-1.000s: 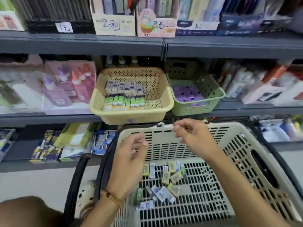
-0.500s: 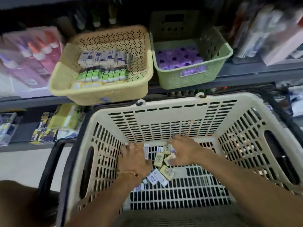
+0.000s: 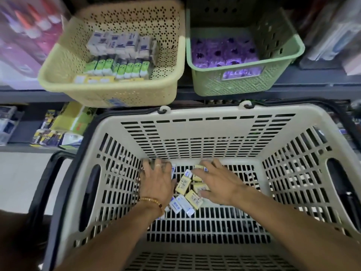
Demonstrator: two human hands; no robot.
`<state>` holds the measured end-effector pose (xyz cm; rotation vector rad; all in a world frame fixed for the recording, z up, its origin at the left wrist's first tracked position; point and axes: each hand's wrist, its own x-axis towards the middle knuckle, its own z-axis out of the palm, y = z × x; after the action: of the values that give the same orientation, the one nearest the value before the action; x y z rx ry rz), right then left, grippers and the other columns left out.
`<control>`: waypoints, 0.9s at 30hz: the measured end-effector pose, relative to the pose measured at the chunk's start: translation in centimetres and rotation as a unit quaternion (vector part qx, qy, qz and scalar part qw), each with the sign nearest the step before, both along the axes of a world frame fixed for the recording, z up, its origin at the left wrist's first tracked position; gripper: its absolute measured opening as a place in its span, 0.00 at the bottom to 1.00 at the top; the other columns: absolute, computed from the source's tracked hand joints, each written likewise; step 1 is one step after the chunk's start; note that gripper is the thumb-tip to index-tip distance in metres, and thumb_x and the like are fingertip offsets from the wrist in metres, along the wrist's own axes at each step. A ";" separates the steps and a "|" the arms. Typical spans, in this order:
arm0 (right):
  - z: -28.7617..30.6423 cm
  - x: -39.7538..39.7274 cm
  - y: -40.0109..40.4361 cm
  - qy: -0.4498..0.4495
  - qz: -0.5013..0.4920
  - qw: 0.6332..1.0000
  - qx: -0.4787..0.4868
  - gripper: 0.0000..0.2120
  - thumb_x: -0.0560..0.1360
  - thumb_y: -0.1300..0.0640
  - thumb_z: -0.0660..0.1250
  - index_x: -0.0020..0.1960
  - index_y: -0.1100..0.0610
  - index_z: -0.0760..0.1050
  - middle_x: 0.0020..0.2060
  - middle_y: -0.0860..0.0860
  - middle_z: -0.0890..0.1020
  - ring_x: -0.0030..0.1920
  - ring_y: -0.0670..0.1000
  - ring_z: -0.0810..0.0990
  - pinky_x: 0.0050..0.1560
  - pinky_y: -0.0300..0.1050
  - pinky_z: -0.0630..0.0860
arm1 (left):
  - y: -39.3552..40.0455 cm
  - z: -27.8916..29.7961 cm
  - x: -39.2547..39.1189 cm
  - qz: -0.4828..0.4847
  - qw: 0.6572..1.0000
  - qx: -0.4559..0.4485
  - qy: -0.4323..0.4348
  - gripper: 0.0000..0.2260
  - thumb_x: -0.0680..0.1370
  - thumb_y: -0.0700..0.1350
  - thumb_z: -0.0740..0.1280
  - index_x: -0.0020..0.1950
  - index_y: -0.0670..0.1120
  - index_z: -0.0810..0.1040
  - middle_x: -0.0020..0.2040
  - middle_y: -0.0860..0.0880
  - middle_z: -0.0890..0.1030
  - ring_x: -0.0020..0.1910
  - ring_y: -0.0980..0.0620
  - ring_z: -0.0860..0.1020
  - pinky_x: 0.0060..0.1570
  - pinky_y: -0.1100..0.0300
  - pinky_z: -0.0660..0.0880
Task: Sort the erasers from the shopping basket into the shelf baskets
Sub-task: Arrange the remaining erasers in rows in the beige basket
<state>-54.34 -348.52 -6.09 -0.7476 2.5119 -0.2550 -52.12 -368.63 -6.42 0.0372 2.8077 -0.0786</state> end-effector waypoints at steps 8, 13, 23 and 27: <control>0.2 0.2 1.0 -0.012 -0.021 1.000 0.001 0.32 0.75 0.46 0.69 0.74 0.43 0.57 0.65 0.52 0.63 0.64 0.54 0.62 0.64 0.51 0.72 | 0.4 -0.7 0.2 0.015 0.999 0.021 0.042 0.24 0.76 0.58 0.60 0.68 0.47 0.67 0.64 0.44 0.71 0.58 0.42 0.68 0.58 0.49 0.67; 0.1 0.2 1.9 -0.016 -0.033 0.999 -0.006 0.38 0.72 0.41 0.70 0.75 0.43 0.54 0.64 0.49 0.63 0.63 0.51 0.62 0.64 0.47 0.70 | 0.0 -1.7 0.7 -0.050 0.998 0.049 0.001 0.31 0.71 0.62 0.60 0.72 0.53 0.64 0.68 0.48 0.64 0.60 0.43 0.63 0.63 0.49 0.66; 0.5 0.0 1.3 -0.021 -0.024 0.999 0.004 0.31 0.72 0.47 0.71 0.72 0.42 0.63 0.60 0.49 0.66 0.62 0.52 0.62 0.63 0.49 0.70 | -0.1 -1.8 -0.1 -0.074 0.993 0.074 -0.047 0.27 0.76 0.60 0.58 0.73 0.58 0.58 0.69 0.52 0.65 0.62 0.44 0.65 0.62 0.48 0.64; 1.1 -0.4 0.9 -0.075 -0.074 0.994 0.005 0.31 0.69 0.52 0.74 0.69 0.44 0.66 0.57 0.49 0.67 0.62 0.52 0.62 0.63 0.49 0.69 | 0.5 0.2 -1.6 0.082 0.955 0.272 -0.088 0.21 0.75 0.57 0.62 0.68 0.61 0.64 0.59 0.54 0.71 0.54 0.49 0.72 0.59 0.52 0.69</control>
<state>-54.74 -347.61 -5.01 -0.5194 2.4262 -0.3361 -53.73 -368.18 -6.20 -0.0580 2.5546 0.6995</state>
